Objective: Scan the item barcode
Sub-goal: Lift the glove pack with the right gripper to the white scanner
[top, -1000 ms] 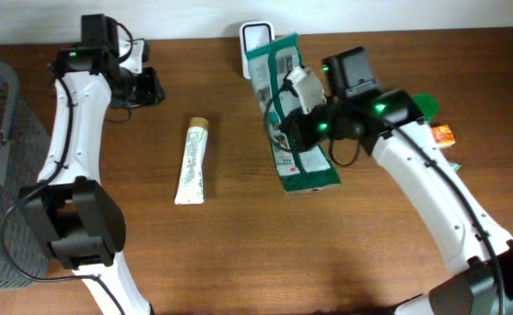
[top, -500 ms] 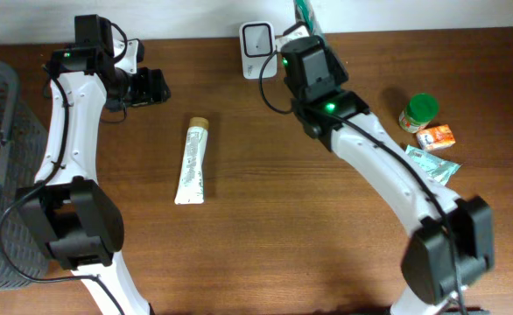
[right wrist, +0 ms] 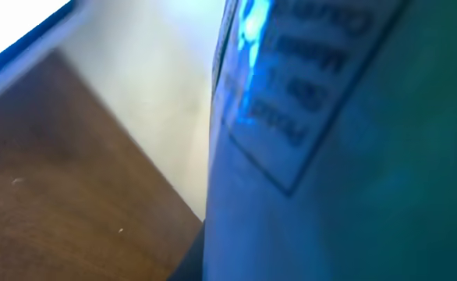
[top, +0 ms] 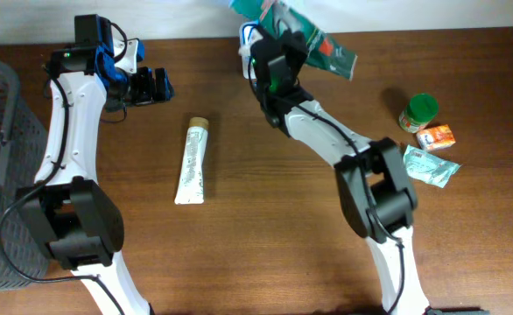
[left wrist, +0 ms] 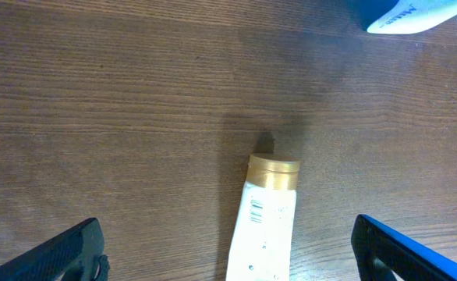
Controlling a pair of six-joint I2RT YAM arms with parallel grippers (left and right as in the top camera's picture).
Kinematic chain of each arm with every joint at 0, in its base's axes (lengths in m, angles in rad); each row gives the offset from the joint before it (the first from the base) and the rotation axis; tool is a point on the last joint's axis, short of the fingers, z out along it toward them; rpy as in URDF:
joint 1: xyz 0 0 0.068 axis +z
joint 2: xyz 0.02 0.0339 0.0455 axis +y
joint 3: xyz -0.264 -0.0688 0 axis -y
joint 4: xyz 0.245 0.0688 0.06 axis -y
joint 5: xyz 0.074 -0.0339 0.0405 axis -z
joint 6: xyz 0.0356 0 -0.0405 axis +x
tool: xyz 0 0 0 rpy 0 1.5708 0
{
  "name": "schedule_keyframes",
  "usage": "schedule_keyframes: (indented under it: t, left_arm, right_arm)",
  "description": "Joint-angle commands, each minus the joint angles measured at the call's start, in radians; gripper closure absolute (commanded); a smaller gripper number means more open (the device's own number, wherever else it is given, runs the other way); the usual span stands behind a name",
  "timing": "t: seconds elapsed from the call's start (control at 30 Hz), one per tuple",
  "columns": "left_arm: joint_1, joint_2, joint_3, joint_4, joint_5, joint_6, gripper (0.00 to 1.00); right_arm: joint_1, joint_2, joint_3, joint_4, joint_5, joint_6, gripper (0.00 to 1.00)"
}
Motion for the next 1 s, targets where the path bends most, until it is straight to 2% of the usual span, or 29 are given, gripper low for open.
schedule_keyframes:
  t: [0.0,0.4,0.77,0.97]
  left_arm:
    - [0.001,-0.015,0.009,0.000,-0.003,0.005,0.01]
    - [0.001,-0.015,0.009,0.000,-0.003,0.005,0.01]
    - [0.001,-0.015,0.009,0.000,-0.003,0.005,0.01]
    - [0.001,-0.015,0.009,0.000,-0.003,0.005,0.01]
  right_arm:
    - [-0.016,0.037,0.017,0.026,-0.014,-0.093,0.96]
    - [-0.034,0.042,0.017,0.034,-0.074,-0.119,0.96]
    - [-0.033,0.036,0.017,0.059,-0.025,-0.118,0.96]
    - [-0.033,-0.064,0.017,-0.034,0.002,-0.019,0.96]
